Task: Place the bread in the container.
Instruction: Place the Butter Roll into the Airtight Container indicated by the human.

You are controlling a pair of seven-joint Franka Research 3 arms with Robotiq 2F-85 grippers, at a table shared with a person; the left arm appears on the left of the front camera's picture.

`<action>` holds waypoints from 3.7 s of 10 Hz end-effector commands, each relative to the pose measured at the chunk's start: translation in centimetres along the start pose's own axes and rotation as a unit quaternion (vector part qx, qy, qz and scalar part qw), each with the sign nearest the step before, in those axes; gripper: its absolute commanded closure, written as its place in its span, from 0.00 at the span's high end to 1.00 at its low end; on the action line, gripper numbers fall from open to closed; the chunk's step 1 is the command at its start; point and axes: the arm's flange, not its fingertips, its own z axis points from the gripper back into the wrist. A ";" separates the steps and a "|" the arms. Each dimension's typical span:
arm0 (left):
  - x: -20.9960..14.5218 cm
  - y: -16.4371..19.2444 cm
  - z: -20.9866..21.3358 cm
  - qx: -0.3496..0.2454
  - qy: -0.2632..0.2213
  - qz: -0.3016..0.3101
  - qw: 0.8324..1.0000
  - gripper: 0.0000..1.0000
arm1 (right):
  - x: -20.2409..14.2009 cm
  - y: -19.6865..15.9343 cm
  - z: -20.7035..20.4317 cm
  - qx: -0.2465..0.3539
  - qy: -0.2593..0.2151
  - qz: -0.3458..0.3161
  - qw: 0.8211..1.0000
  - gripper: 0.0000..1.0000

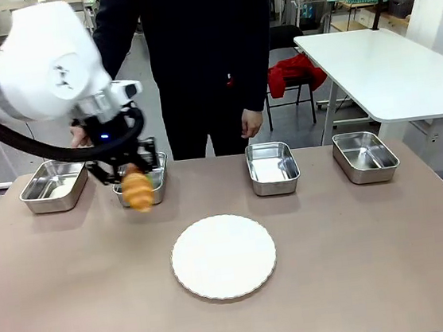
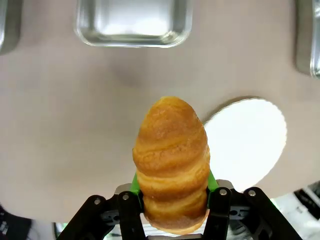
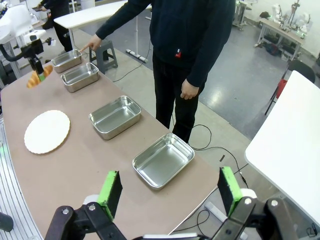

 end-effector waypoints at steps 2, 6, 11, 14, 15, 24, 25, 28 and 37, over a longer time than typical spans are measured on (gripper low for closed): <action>2.3 3.9 0.4 0.014 0.011 -0.109 0.994 0.46 | 0.2 0.1 0.1 0.001 -0.004 0.003 1.000 1.00; 1.5 4.1 0.2 0.018 0.011 -0.070 0.997 0.46 | 0.2 0.1 0.1 0.001 -0.004 0.003 1.000 1.00; 7.8 10.0 3.7 0.001 0.012 -0.148 0.989 0.47 | 0.2 0.1 0.1 0.001 -0.004 0.003 1.000 1.00; 13.3 17.9 4.5 0.006 0.000 -0.172 0.985 0.47 | 0.2 0.1 0.1 0.001 -0.004 0.003 1.000 1.00; 15.3 20.2 4.1 0.012 -0.010 -0.166 0.986 0.47 | 0.2 0.1 0.1 0.001 -0.004 0.003 1.000 1.00; 18.6 24.4 -0.8 0.005 0.001 -0.189 0.982 0.47 | 0.2 0.1 0.1 0.001 -0.004 0.003 1.000 1.00; 19.1 24.5 -1.4 0.004 0.004 -0.190 0.982 0.47 | 0.2 0.1 0.1 0.001 -0.004 0.003 1.000 1.00; 19.5 24.6 -2.1 -0.026 -0.007 -0.193 0.981 1.00 | 0.2 0.1 0.1 0.001 -0.004 0.003 1.000 1.00; 19.7 24.1 -1.0 -0.063 -0.007 -0.212 0.975 1.00 | 0.2 0.1 0.1 0.001 -0.004 0.003 1.000 1.00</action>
